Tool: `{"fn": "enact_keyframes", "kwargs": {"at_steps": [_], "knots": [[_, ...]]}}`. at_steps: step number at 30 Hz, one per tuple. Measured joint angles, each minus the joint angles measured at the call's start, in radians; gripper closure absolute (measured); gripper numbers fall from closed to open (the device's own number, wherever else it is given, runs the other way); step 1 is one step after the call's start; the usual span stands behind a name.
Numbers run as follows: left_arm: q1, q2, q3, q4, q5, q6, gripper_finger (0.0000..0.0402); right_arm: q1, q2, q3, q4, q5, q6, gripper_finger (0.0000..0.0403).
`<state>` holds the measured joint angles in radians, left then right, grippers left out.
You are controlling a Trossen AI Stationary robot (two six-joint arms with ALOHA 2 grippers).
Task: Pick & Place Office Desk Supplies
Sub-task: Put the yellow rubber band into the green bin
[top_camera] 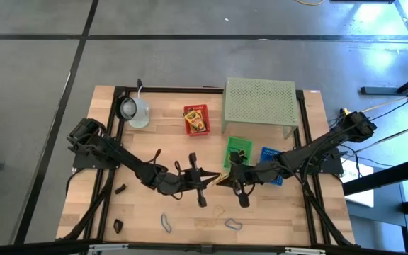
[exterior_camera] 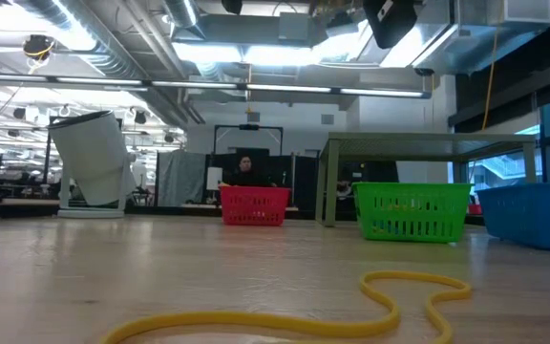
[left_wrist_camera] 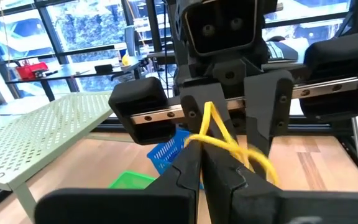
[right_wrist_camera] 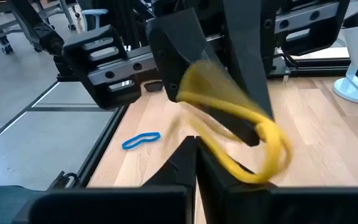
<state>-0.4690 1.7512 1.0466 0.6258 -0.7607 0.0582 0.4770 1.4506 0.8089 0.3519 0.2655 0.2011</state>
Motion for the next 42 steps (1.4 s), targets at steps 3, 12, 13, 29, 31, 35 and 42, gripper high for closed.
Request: {"fn": "enact_keyframes", "kwargs": {"at_steps": [3,12,13,29,31,35,42], "knots": [[0.0,0.0,0.0,0.0,0.001,0.0,0.0393,0.0,0.0,0.0,0.0,0.003,0.0,0.0391],[0.0,0.0,0.0,0.0,0.002,0.0,0.0393,-0.005,0.0,0.0,-0.001,0.004,0.007,0.0379],[0.0,0.0,0.0,0.0,0.003,0.0,0.0393,-0.005,0.0,0.0,-0.004,0.004,0.011,0.0372],[0.0,0.0,0.0,0.0,0.004,0.0,0.0393,-0.005,0.0,0.0,-0.011,0.003,0.015,0.0225],[0.0,0.0,0.0,0.0,0.004,0.0,0.0393,-0.005,0.0,0.0,-0.011,0.003,0.016,0.0206],[0.0,0.0,0.0,-0.001,0.004,0.0,0.0393,-0.005,0.0,0.0,-0.011,0.004,0.027,0.0174],[0.0,0.0,0.0,-0.001,0.004,0.0,0.0393,-0.005,0.0,0.0,0.002,0.004,0.026,0.0147]]}}
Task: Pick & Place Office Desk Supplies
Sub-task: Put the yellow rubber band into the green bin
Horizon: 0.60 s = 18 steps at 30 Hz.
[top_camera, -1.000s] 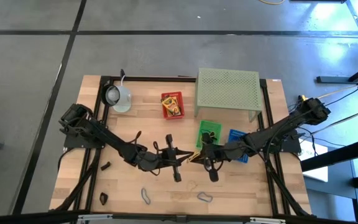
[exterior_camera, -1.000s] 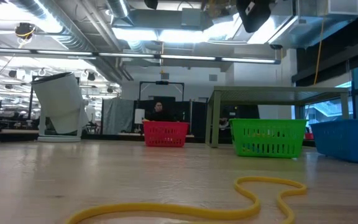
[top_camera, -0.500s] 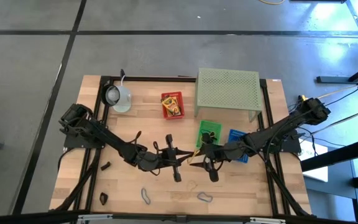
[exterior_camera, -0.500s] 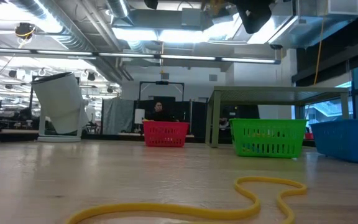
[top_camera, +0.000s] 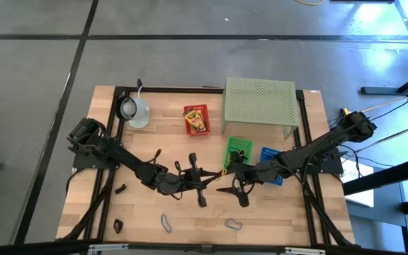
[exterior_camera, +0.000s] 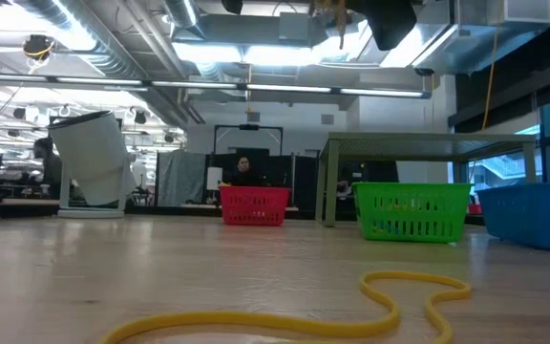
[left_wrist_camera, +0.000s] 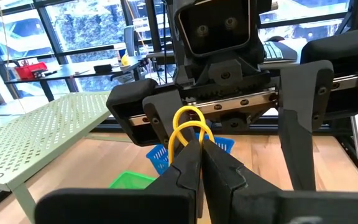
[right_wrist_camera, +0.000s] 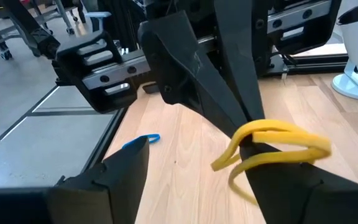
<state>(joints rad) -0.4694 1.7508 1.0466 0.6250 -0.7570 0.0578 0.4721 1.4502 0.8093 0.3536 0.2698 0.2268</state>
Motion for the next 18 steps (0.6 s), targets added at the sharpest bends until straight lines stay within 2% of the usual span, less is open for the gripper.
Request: {"fn": "enact_keyframes", "kwargs": {"at_steps": [5,9,13,18], "knots": [[0.0,0.0,0.0,0.0,0.0,-0.001,0.0393,0.0,0.0,0.0,0.0,0.002,-0.002,0.0158],[0.0,0.0,0.0,0.0,0.0,-0.003,0.0393,0.0,0.0,0.0,0.0,0.002,-0.002,0.0183],[0.0,0.0,0.0,0.0,0.0,-0.01,0.0393,0.0,0.0,0.0,0.0,0.002,0.0,0.0225],[0.0,0.0,0.0,0.0,0.031,-0.01,0.0393,0.0,0.0,0.0,-0.001,0.002,0.0,0.0299]]}}
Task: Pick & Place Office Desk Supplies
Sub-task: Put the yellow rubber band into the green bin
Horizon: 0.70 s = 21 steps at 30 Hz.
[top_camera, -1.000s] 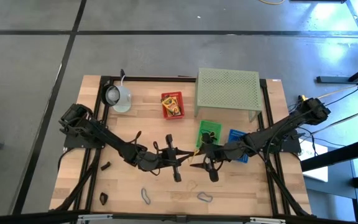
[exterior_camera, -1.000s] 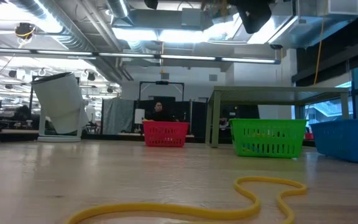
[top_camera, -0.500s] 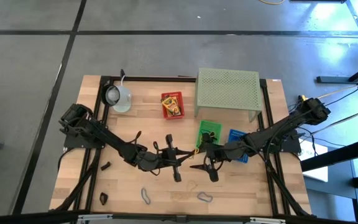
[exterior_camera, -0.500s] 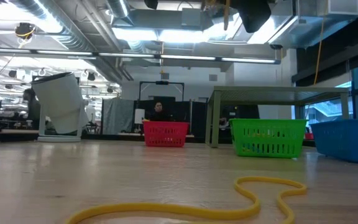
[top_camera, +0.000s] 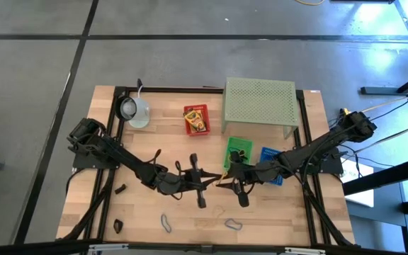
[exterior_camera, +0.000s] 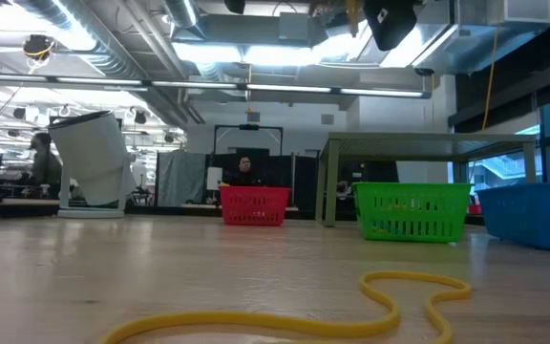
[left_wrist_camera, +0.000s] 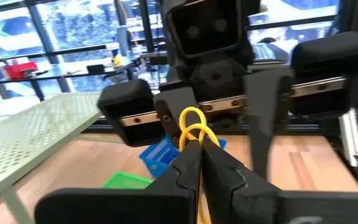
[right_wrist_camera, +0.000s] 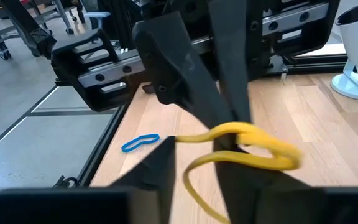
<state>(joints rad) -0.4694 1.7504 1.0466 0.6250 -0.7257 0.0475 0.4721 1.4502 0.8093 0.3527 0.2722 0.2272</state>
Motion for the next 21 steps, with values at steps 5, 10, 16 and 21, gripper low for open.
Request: {"fn": "enact_keyframes", "kwargs": {"at_steps": [5,10,16,21], "knots": [[0.0,0.0,0.0,0.0,0.045,0.0,0.0393,0.0,0.0,0.0,0.0,0.0,0.0,0.0385],[0.0,-0.001,0.0,0.0,0.048,-0.002,0.0393,0.0,0.0,0.0,-0.001,0.0,0.0,0.0388],[-0.001,-0.001,0.0,0.0,0.038,-0.037,0.0381,0.0,0.0,0.0,-0.001,0.0,0.0,0.0397],[-0.014,-0.001,0.0,0.0,-0.03,-0.037,0.0333,0.0,0.0,0.0,-0.022,0.0,0.0,0.0398]]}}
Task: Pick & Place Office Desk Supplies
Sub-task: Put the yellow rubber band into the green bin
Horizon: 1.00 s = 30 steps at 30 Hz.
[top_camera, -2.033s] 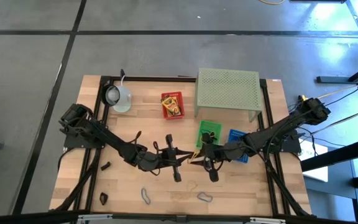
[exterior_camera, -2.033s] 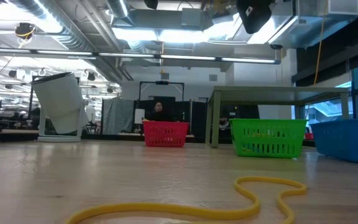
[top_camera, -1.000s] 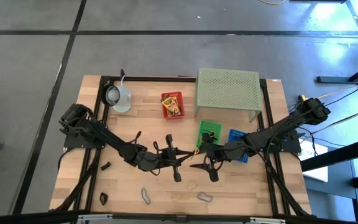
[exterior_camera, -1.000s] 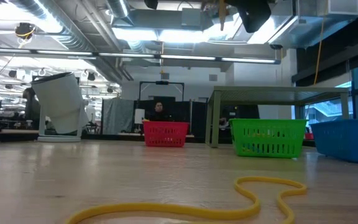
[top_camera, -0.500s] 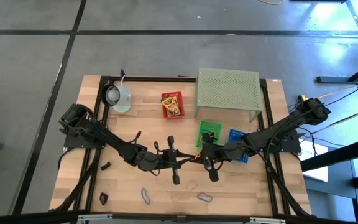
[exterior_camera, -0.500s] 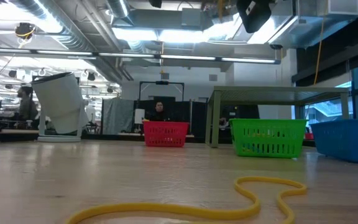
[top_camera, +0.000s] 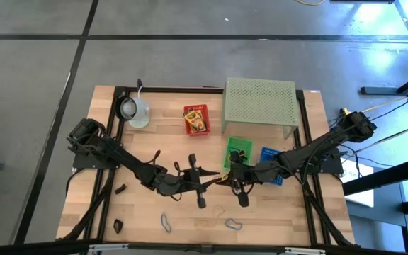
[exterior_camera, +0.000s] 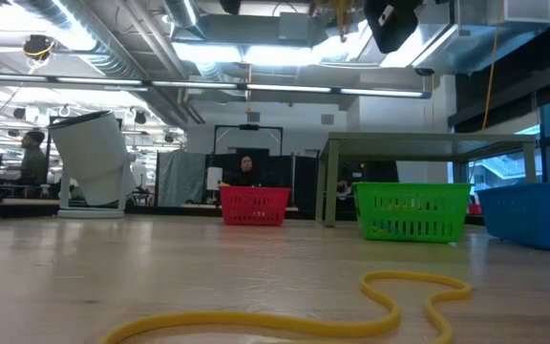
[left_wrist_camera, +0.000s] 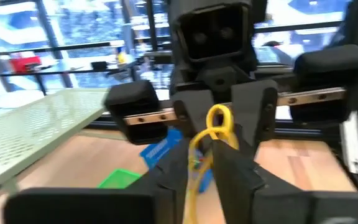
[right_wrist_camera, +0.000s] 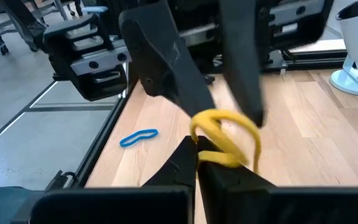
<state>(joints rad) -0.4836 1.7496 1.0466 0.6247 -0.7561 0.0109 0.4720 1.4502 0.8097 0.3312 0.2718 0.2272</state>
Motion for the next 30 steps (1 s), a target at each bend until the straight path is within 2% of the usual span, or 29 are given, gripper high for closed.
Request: {"fn": "enact_keyframes", "kwargs": {"at_steps": [4,7,13,23,27,30], "knots": [[-0.03,-0.005,0.0,-0.008,-0.136,0.002,0.0287,0.0,0.0,0.0,-0.039,0.001,0.0,0.0399],[-0.056,-0.018,0.0,-0.035,-0.219,0.003,0.0263,0.0,-0.009,0.0,-0.1,0.051,0.0,0.0399],[-0.101,-0.025,0.0,-0.081,-0.304,0.002,0.0247,-0.011,-0.045,0.0,-0.287,0.176,0.058,0.0399],[-0.134,-0.025,0.0,-0.114,-0.327,-0.035,0.0256,-0.079,-0.061,-0.001,-0.681,0.298,0.306,0.0397],[-0.138,-0.025,0.0,-0.114,-0.327,-0.035,0.0258,-0.118,-0.061,-0.048,-0.699,0.308,0.377,0.0397],[-0.138,-0.025,0.0,-0.12,-0.327,-0.051,0.0258,-0.153,-0.061,-0.088,-0.676,0.243,0.408,0.0397]]}}
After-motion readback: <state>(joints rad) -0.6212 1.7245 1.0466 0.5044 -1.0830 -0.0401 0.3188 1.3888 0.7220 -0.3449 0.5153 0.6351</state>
